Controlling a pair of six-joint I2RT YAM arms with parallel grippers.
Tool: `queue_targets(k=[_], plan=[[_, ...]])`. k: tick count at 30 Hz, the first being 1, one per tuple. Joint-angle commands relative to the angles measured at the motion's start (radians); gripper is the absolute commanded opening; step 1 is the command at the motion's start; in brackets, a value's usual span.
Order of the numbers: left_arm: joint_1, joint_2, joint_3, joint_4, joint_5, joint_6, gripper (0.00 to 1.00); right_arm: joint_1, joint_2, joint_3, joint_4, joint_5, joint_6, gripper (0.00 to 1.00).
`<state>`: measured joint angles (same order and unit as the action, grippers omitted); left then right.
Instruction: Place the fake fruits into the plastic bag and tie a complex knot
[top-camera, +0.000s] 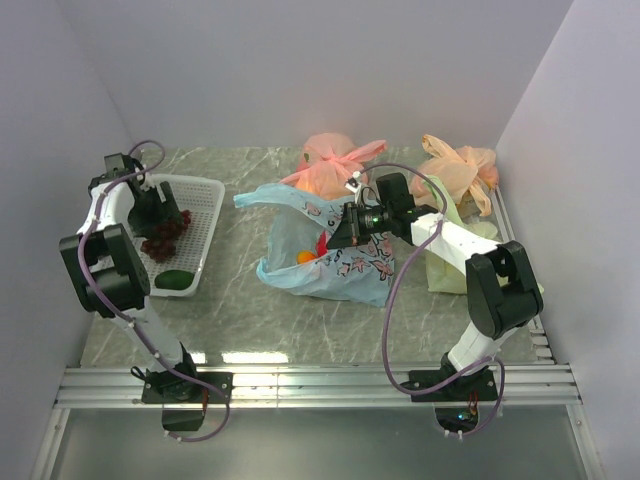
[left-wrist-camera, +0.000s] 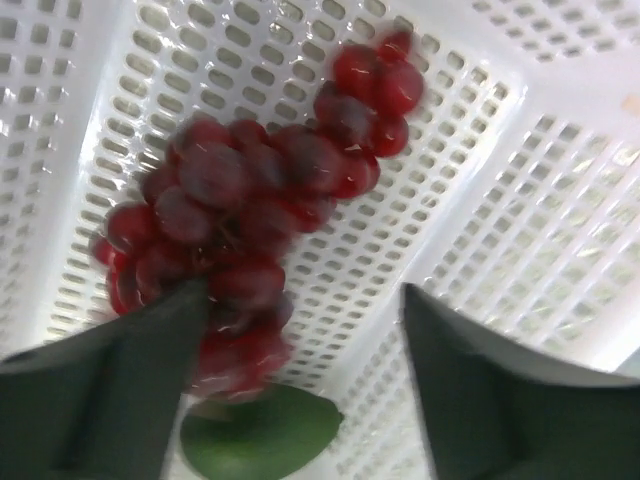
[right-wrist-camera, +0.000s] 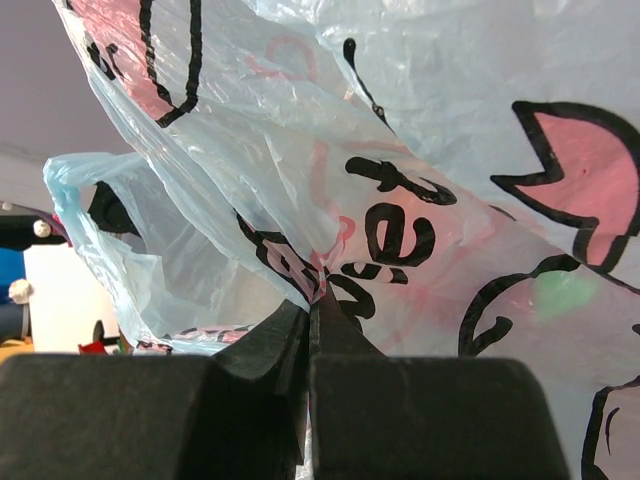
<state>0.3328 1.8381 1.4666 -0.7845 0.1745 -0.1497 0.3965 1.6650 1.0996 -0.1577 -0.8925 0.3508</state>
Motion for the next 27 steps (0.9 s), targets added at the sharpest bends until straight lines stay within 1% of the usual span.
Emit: queue_targets(k=[1, 2, 3, 5, 6, 9, 12, 15, 20, 23, 24, 26, 27], plan=[[0.0, -0.069, -0.006, 0.02, -0.018, 0.087, 0.93, -0.007, -0.001, 0.022, 0.038, -0.026, 0.001, 0.0], [-0.001, -0.071, -0.012, 0.037, -0.017, 0.113, 0.99, -0.007, -0.002, 0.022, 0.037, -0.026, 0.001, 0.0], [-0.001, -0.062, -0.015, 0.05, -0.012, 0.184, 0.99, -0.008, -0.001, 0.02, 0.037, -0.026, 0.002, 0.0], [-0.003, -0.039, -0.008, 0.054, -0.01, 0.249, 0.99, -0.007, -0.001, 0.02, 0.034, -0.025, 0.002, 0.0], [-0.002, -0.005, 0.0, 0.051, -0.013, 0.307, 0.99, -0.007, 0.001, 0.022, 0.032, -0.025, 0.002, 0.0], [0.0, 0.029, 0.001, 0.08, -0.049, 0.396, 0.99, -0.005, -0.001, 0.029, 0.026, -0.022, -0.001, 0.0], [-0.005, 0.064, -0.015, 0.116, -0.102, 0.433, 0.99, -0.007, 0.002, 0.031, 0.027, -0.02, 0.004, 0.0], [-0.005, 0.111, -0.015, 0.12, -0.141, 0.427, 0.99, -0.008, 0.002, 0.028, 0.035, -0.016, 0.011, 0.0], [-0.014, 0.158, -0.009, 0.111, -0.124, 0.409, 0.98, -0.005, 0.002, 0.028, 0.03, -0.013, 0.011, 0.0], [-0.02, 0.184, 0.006, 0.079, -0.07, 0.421, 0.79, -0.005, -0.001, 0.031, 0.026, -0.011, 0.007, 0.0], [-0.02, 0.191, 0.018, 0.071, -0.031, 0.418, 0.63, -0.005, -0.001, 0.034, 0.024, -0.011, 0.005, 0.0], [-0.018, 0.194, 0.029, 0.038, 0.006, 0.418, 0.41, -0.008, -0.001, 0.04, 0.018, -0.01, -0.001, 0.0], [-0.02, 0.179, 0.038, 0.028, 0.052, 0.417, 0.26, -0.008, -0.004, 0.043, 0.014, -0.01, -0.003, 0.0]])
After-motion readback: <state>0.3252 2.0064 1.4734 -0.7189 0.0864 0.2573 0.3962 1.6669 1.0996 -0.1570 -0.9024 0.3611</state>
